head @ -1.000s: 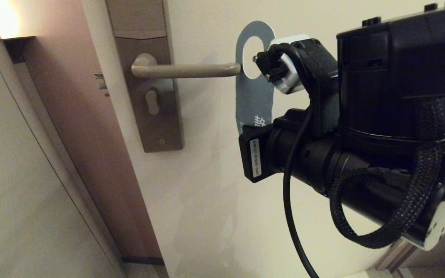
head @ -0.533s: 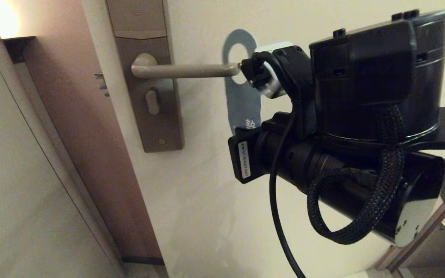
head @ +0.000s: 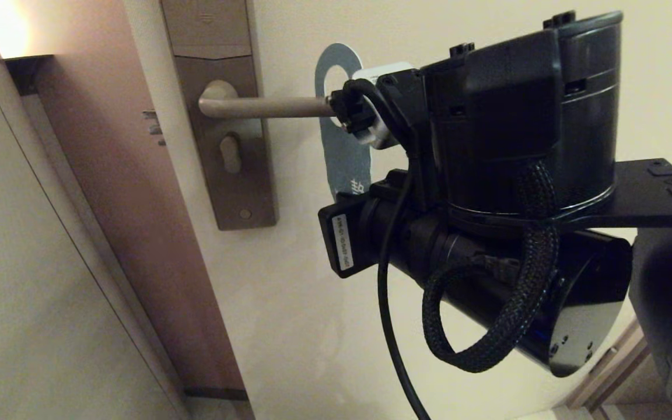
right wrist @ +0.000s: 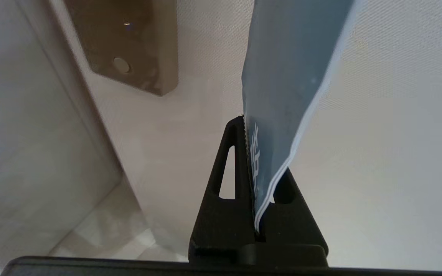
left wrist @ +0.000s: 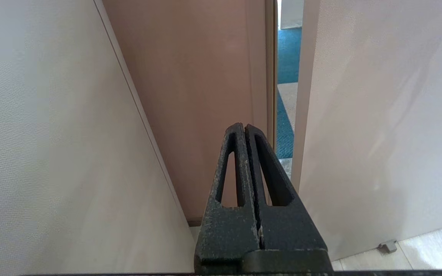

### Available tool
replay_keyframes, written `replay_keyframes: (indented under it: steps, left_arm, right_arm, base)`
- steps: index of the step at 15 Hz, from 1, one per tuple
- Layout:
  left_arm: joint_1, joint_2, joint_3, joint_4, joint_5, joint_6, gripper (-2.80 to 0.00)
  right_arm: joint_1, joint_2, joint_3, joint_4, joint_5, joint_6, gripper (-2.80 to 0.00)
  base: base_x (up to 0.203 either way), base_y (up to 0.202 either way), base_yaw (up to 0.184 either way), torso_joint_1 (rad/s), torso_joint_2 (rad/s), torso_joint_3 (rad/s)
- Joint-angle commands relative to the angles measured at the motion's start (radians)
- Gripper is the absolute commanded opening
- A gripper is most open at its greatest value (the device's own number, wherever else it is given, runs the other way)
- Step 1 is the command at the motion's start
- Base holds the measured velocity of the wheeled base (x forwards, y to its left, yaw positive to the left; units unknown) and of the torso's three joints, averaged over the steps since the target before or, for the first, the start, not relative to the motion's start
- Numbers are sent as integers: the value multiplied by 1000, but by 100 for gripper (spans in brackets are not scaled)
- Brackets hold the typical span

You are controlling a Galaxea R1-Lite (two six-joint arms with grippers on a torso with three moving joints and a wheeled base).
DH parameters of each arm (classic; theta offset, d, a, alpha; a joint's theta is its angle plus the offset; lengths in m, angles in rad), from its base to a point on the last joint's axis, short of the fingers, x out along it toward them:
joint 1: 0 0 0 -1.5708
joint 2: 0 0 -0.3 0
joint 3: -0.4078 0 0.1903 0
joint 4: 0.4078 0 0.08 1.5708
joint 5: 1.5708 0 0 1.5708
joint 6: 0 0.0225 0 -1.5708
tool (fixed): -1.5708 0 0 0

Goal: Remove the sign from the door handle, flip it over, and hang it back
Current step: Hang the sign back with the other side facing out

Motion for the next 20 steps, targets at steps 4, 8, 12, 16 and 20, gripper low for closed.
replay_keyframes:
  steps: [4,8,12,16,20]
  left_arm:
    - [0,0,0,0,0,0,-280]
    - [0,0,0,0,0,0,-280]
    - [0,0,0,0,1,0,-280]
    - [0,0,0,0,0,0,-280]
    - [0,0,0,0,0,0,-280]
  right_arm:
    - [41,35,-56,20,-92,2,-280]
    - [85,52,-67,21,-164,2,-280]
    - [122,62,-68,17,-176,3,-280]
    - [142,84,-70,14,-184,3,-280]
    - [150,93,-89,19,-182,19,-280]
  base:
    - [0,0,0,0,0,0]
    - [0,0,0,0,0,0]
    - [0,0,0,0,0,0]
    - [0,0,0,0,0,0]
    - [0,0,0,0,0,0]
